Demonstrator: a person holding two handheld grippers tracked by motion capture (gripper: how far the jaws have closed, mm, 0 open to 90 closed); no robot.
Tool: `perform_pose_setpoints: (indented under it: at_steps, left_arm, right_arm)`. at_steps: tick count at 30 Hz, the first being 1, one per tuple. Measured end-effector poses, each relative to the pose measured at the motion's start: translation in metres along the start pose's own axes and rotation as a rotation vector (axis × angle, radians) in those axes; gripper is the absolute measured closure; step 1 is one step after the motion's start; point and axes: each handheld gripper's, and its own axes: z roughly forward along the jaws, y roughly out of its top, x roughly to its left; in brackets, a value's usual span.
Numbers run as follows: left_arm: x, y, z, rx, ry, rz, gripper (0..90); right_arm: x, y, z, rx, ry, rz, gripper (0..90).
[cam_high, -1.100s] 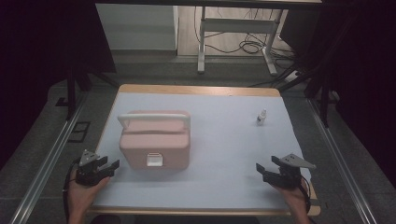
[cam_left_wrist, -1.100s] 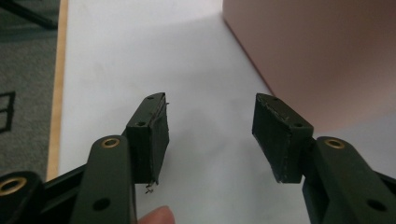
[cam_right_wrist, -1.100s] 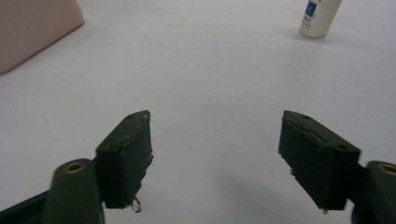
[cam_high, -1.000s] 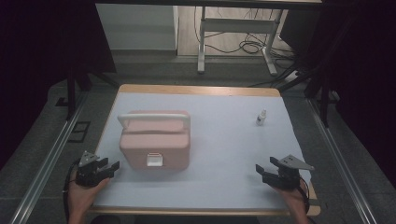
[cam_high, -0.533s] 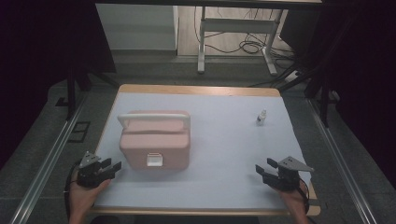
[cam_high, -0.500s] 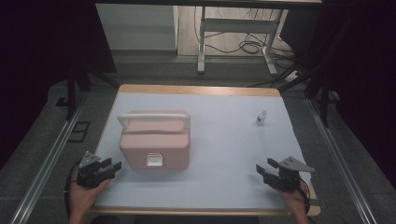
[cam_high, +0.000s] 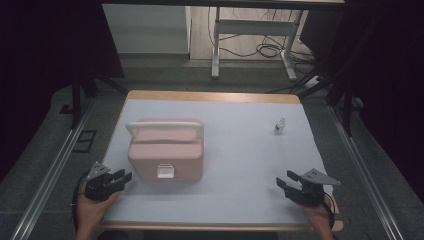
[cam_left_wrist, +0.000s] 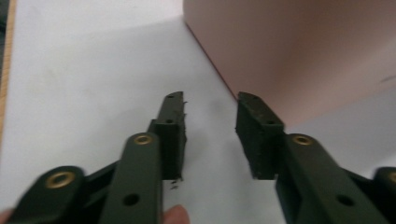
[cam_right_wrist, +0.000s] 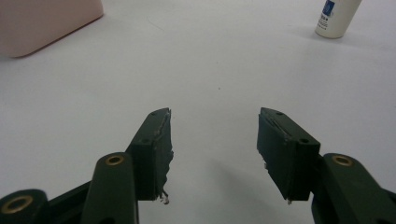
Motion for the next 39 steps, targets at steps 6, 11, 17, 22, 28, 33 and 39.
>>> perform_pose_setpoints:
  at_steps: [6,11,17,22,28,33,39]
  left_arm:
    - [0.0,0.001,-0.002,0.009,-0.034,0.003,84.4]
    - [0.004,0.002,-0.007,0.005,-0.039,-0.005,89.8]
    - [0.012,0.01,-0.014,-0.017,-0.044,-0.025,90.0]
    - [0.016,0.023,-0.017,-0.03,-0.064,-0.019,90.0]
    - [0.022,0.042,-0.016,-0.025,-0.077,0.0,90.0]
    - [0.024,0.056,-0.011,0.006,-0.08,0.012,90.0]
    - [0.027,0.065,-0.007,0.015,-0.091,0.008,90.0]
  right_arm:
    - [-0.003,-0.003,0.003,0.037,-0.055,-0.014,42.3]
    - [-0.001,-0.003,0.003,0.039,-0.058,-0.021,42.3]
    - [0.003,-0.003,0.005,0.048,-0.048,-0.032,42.2]
    - [0.002,-0.003,0.002,0.038,-0.048,-0.026,42.2]
    - [0.001,-0.004,0.001,0.037,-0.052,-0.02,42.4]
    - [0.003,-0.003,0.0,0.031,-0.041,-0.028,42.2]
    - [0.002,-0.004,-0.002,0.029,-0.045,-0.024,42.1]
